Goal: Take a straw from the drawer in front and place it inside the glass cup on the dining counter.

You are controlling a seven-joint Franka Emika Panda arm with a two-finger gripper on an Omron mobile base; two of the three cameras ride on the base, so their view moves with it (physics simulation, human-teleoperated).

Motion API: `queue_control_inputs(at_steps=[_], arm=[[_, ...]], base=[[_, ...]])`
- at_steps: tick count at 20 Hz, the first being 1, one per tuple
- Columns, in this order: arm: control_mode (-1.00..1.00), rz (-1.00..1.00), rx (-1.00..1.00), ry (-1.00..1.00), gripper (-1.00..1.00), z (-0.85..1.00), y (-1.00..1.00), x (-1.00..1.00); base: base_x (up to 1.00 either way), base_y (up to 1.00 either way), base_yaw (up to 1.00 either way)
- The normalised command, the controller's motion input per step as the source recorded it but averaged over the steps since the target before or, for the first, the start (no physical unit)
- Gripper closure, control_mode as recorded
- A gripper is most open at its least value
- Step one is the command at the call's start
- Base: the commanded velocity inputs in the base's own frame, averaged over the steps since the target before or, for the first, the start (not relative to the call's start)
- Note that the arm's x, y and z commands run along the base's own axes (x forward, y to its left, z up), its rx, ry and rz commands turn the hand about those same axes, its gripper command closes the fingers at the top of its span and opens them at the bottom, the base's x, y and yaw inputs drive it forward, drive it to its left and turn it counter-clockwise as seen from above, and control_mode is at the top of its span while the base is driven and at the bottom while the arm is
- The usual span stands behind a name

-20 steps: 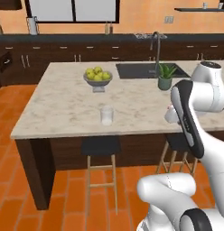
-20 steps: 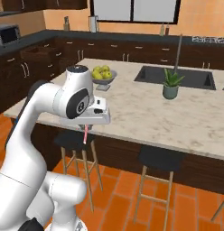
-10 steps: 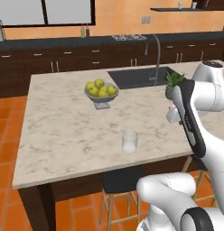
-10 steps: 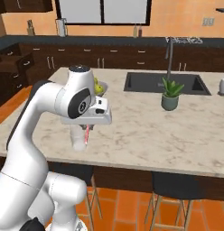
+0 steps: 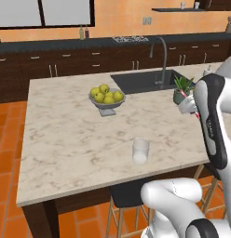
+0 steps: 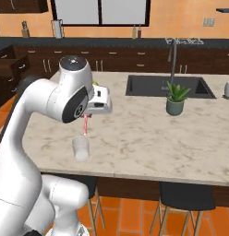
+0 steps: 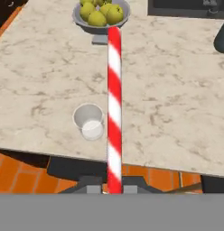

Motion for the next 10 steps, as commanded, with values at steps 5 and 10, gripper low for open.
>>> queue_control_inputs(at_steps=[5,10], arm=[[-1.0,0.35,0.19,-0.53,1.0,0.19,0.0,-0.02],[-1.0,0.48,0.17,-0.41,1.0,-0.03,0.11,0.0]], base=[[0.0,0.0,0.0],[0.0,0.0,0.0]])
